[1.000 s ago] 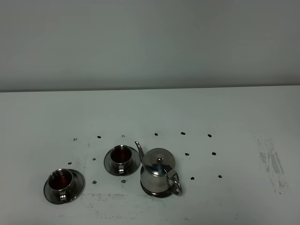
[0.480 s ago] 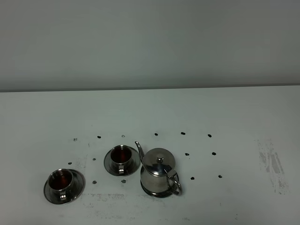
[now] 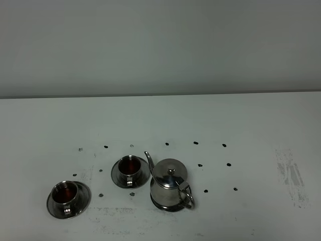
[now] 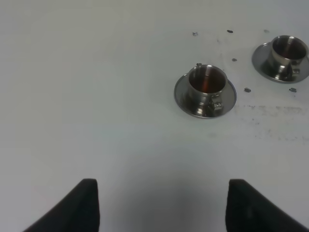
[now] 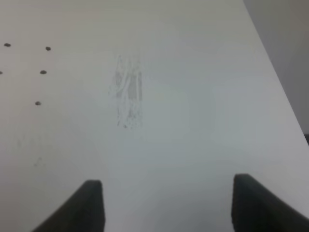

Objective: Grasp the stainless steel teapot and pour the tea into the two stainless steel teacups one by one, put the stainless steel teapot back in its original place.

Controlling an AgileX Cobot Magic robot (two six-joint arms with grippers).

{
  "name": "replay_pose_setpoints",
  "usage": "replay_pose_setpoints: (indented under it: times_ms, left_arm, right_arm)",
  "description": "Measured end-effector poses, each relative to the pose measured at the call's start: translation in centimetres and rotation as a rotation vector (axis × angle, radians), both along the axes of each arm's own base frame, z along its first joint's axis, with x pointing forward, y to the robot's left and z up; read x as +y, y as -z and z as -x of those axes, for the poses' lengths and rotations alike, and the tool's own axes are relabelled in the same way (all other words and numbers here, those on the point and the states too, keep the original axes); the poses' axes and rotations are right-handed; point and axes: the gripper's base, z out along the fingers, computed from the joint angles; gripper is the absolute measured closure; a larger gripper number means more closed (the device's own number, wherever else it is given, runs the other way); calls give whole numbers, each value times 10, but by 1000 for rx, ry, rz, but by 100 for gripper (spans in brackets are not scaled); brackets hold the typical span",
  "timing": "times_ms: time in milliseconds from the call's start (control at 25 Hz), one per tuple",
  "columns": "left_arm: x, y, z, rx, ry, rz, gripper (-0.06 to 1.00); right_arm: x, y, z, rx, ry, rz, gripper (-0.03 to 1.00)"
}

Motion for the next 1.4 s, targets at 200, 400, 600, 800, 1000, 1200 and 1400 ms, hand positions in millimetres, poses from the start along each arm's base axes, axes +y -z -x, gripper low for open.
replay_pose_setpoints:
  times_ms: [200,400,600,800,1000,1200,1400]
  left_arm:
    - [0,0,0,0,0,0,33]
    - [0,0,0,0,0,0,33]
    - [0,0,0,0,0,0,33]
    - [0,0,0,0,0,0,33]
    - [0,0,0,0,0,1,33]
    - [0,0,0,0,0,1,33]
    - [0,0,0,0,0,1,33]
  right_arm:
    - [0,0,0,0,0,0,39]
    - [0,0,0,-1,0,0,39]
    - [0,0,0,-1,0,0,39]
    - [0,0,0,-1,0,0,39]
    - [0,0,0,-1,0,0,39]
    - [0,0,0,-1,2,0,39]
    - [0,0,0,-1,2,0,39]
